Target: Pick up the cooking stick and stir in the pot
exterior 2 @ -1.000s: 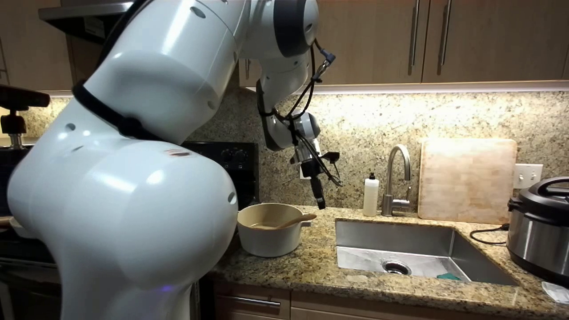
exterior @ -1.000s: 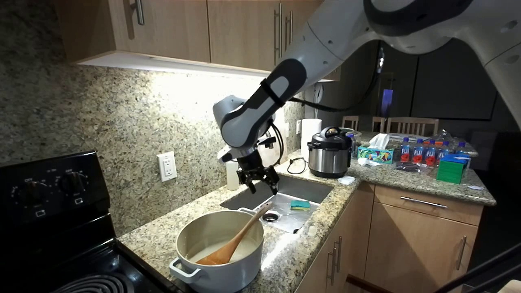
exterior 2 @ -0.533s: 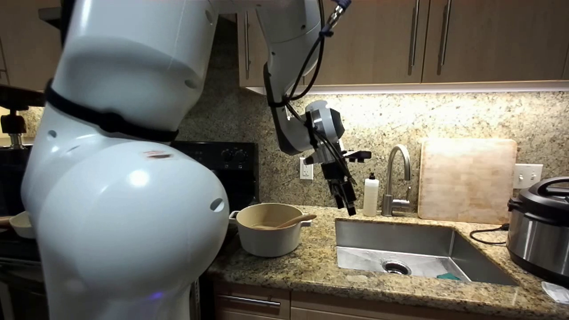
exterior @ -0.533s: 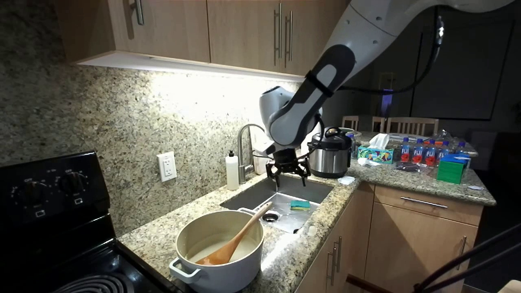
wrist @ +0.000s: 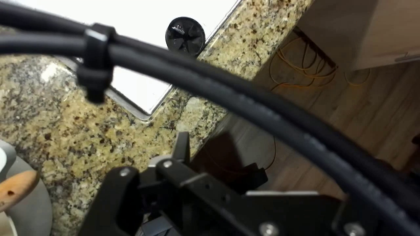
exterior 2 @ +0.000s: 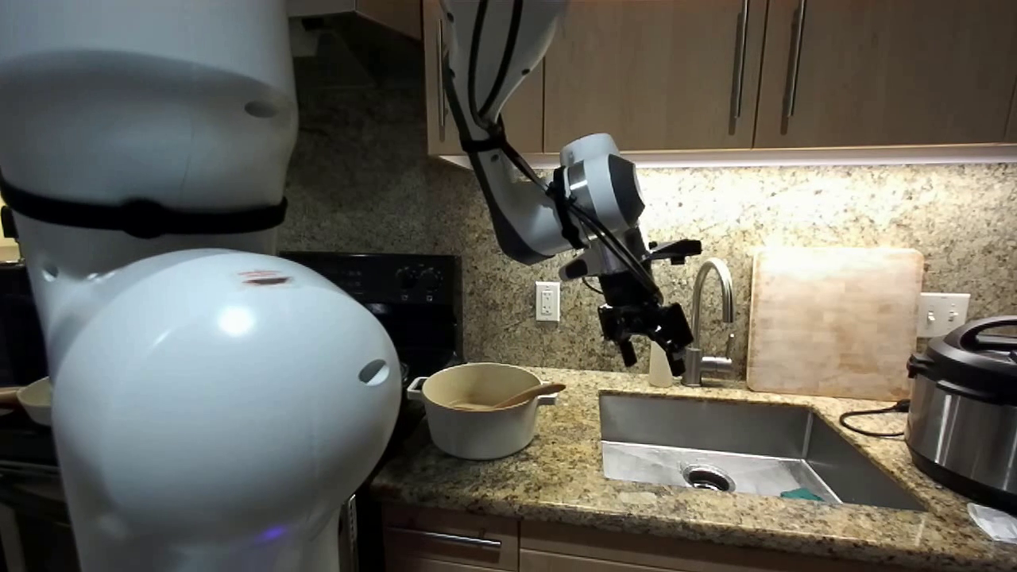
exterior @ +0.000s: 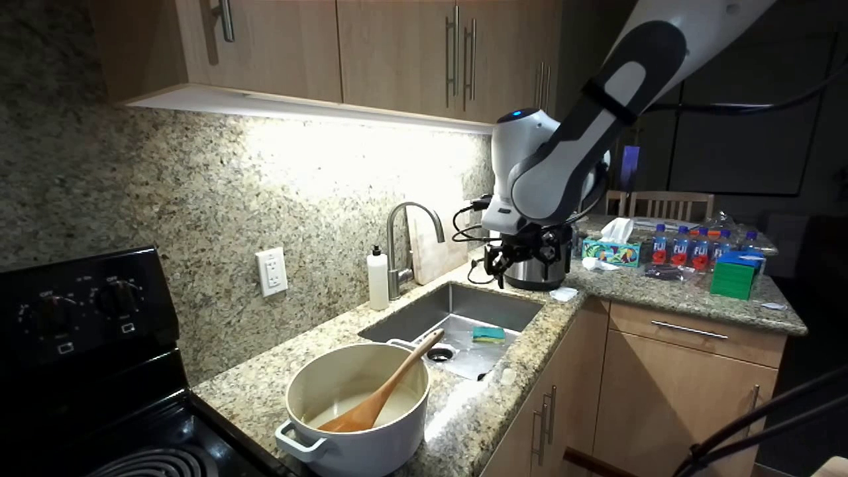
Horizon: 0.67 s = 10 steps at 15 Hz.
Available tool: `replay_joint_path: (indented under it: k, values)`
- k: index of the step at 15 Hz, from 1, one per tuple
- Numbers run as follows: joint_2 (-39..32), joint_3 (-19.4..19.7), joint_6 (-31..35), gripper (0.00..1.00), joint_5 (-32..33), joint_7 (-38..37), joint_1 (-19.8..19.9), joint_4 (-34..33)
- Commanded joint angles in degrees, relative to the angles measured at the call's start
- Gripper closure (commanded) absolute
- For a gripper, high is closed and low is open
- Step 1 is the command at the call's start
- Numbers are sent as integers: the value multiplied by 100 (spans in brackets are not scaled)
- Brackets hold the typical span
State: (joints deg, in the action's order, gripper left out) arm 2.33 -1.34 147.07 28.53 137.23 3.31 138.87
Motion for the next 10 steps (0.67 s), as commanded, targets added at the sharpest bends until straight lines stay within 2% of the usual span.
replay_joint_path:
  k: [1,2,4,10]
  values:
    - [237,93,87,0,-1046,1361,-292,21]
    - [182,104,-14,0,-436,631,-172,7]
    - [202,86,-11,0,-816,1011,-287,-31]
    - [196,92,-11,0,-838,1027,-323,-30]
